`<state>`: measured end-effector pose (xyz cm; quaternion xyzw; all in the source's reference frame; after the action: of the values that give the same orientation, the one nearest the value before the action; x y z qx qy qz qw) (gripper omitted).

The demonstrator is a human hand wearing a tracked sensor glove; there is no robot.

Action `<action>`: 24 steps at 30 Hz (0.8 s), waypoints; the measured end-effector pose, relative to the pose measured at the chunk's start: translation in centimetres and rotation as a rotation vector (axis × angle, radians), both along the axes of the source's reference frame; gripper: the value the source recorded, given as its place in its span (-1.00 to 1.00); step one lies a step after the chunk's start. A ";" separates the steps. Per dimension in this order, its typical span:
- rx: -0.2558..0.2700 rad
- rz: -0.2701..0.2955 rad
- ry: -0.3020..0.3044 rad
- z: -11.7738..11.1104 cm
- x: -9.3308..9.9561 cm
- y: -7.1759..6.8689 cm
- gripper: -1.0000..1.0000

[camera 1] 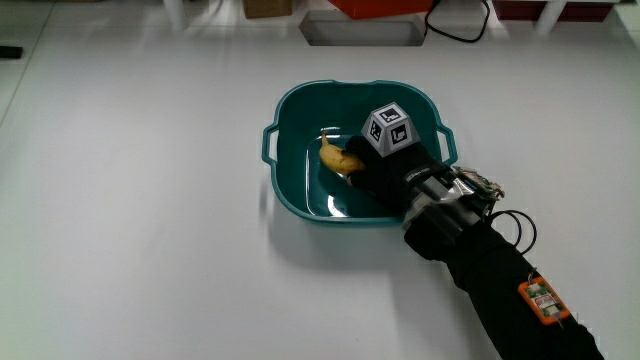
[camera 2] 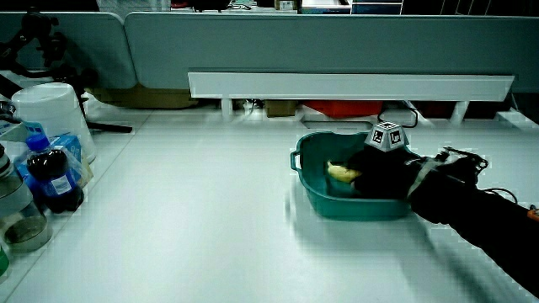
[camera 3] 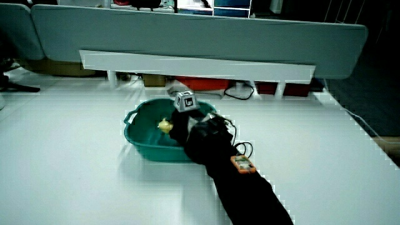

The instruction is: Place banana into plate

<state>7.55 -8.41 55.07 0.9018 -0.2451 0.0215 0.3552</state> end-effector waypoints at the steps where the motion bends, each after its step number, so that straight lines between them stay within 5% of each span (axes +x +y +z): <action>1: -0.006 -0.006 0.003 0.0 -0.1 0.1 0.00; 5: -0.033 -0.023 0.076 1.5 -0.2 0.3 0.00; 10: -0.083 -0.022 0.083 2.5 0.2 0.4 0.00; 24: -0.107 -0.030 0.130 2.6 -0.1 0.6 -0.11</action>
<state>7.47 -7.85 57.63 0.8772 -0.2335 -0.0291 0.4185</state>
